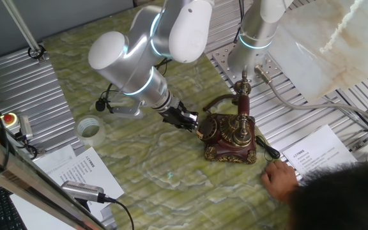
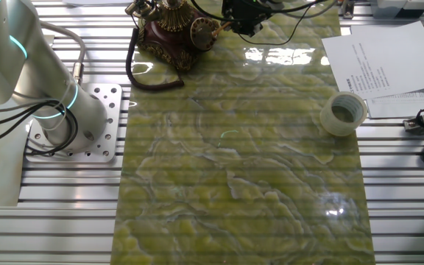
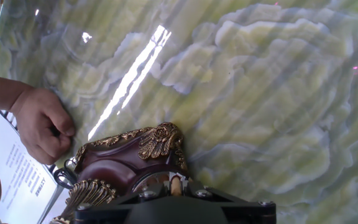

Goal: Dial a number on an old rotary phone

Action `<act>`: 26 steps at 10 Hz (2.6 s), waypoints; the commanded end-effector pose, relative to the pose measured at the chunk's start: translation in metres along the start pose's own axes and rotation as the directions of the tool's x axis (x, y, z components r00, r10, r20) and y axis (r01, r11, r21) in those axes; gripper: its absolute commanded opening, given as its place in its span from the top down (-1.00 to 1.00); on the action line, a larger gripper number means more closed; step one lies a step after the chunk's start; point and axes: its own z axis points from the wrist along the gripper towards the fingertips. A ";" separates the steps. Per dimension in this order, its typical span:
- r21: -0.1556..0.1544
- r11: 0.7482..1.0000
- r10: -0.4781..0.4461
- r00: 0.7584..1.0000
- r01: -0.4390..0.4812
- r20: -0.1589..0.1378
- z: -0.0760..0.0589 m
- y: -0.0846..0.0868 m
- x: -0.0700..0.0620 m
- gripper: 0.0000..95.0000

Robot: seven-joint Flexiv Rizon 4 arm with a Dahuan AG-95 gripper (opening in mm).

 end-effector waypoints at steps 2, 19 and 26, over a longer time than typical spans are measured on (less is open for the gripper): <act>0.004 1.000 -0.006 1.000 0.006 -0.007 0.002 0.000 0.004 1.00; 0.008 1.000 -0.013 1.000 0.013 0.003 0.000 -0.001 0.005 1.00; 0.000 1.000 -0.009 1.000 0.009 -0.003 -0.006 -0.002 0.002 1.00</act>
